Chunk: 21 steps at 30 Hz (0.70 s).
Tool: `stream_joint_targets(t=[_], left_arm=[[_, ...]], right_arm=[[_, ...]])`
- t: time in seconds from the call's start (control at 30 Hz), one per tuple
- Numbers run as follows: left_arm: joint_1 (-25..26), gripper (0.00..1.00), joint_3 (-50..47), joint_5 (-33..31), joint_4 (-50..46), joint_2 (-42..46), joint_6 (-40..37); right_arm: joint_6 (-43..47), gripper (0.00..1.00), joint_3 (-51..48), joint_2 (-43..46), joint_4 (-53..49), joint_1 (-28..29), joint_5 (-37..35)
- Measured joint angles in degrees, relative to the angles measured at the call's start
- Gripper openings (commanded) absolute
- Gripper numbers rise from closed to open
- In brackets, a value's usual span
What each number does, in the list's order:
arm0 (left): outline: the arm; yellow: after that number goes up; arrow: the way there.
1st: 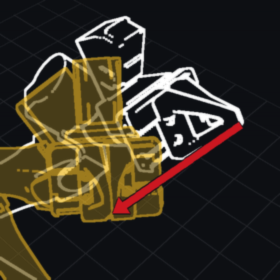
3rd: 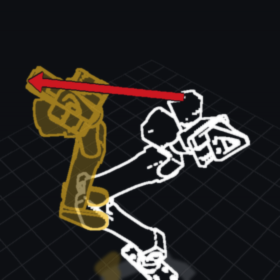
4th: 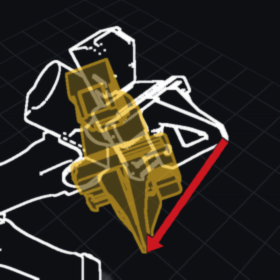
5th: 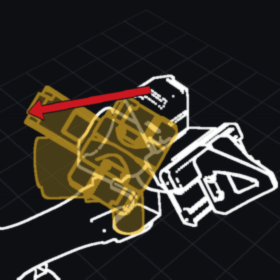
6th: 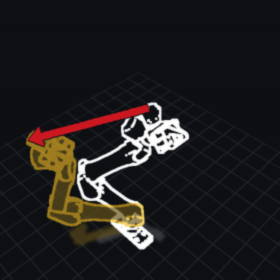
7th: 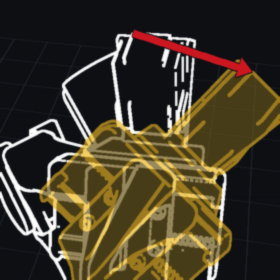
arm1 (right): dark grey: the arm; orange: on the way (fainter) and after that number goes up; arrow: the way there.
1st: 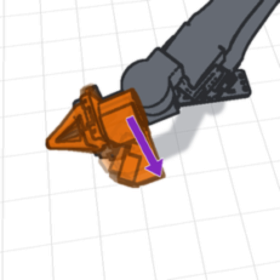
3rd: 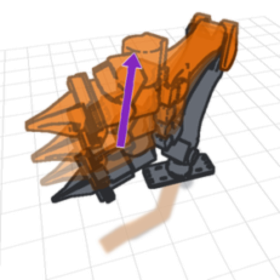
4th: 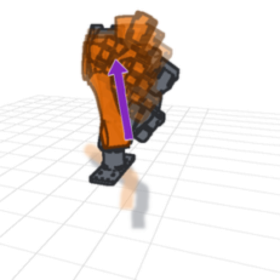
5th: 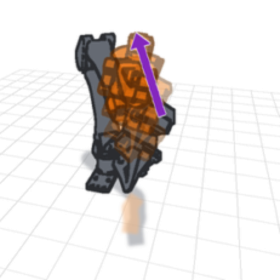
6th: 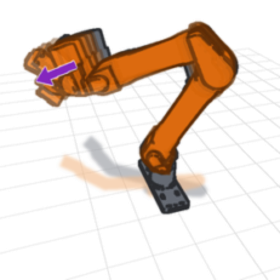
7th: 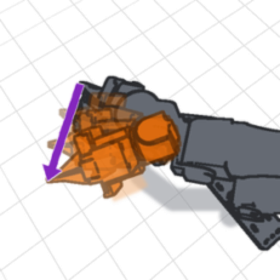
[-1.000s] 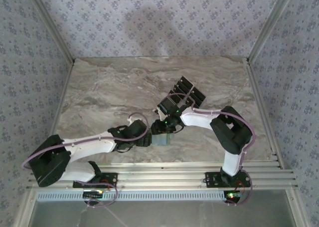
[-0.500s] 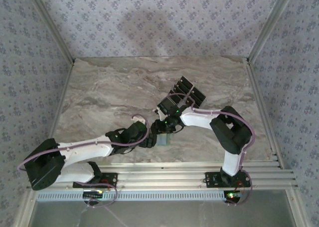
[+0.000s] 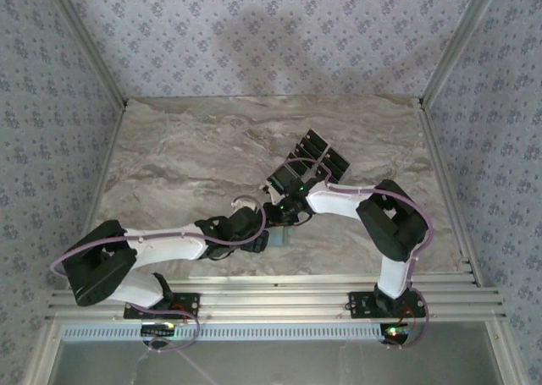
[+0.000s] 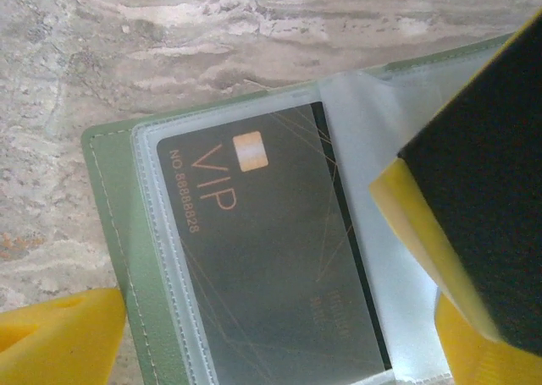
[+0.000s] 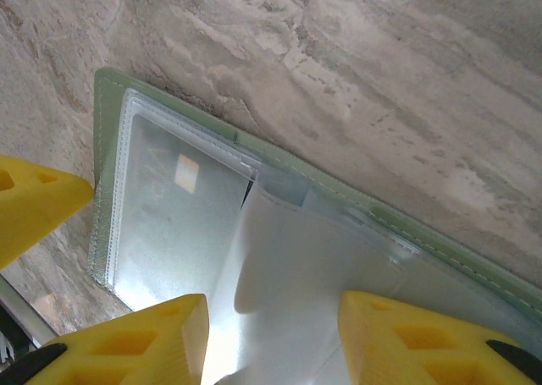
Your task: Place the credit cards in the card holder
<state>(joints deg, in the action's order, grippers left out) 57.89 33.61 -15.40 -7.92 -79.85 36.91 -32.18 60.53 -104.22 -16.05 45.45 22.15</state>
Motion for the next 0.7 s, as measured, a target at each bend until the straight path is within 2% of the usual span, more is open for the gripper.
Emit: stream_joint_targets(t=[0.33,0.7], left_arm=[[0.04,0.93,0.00,-1.57,-0.42,-1.25,0.24],[0.04,0.93,-0.07,-1.81,-0.35,-1.75,0.68]], right_arm=[[-2.49,0.49,-5.22,7.89,0.02,-0.76,-2.47],[-4.50,0.49,-7.54,8.33,0.85,-0.96,-3.30]])
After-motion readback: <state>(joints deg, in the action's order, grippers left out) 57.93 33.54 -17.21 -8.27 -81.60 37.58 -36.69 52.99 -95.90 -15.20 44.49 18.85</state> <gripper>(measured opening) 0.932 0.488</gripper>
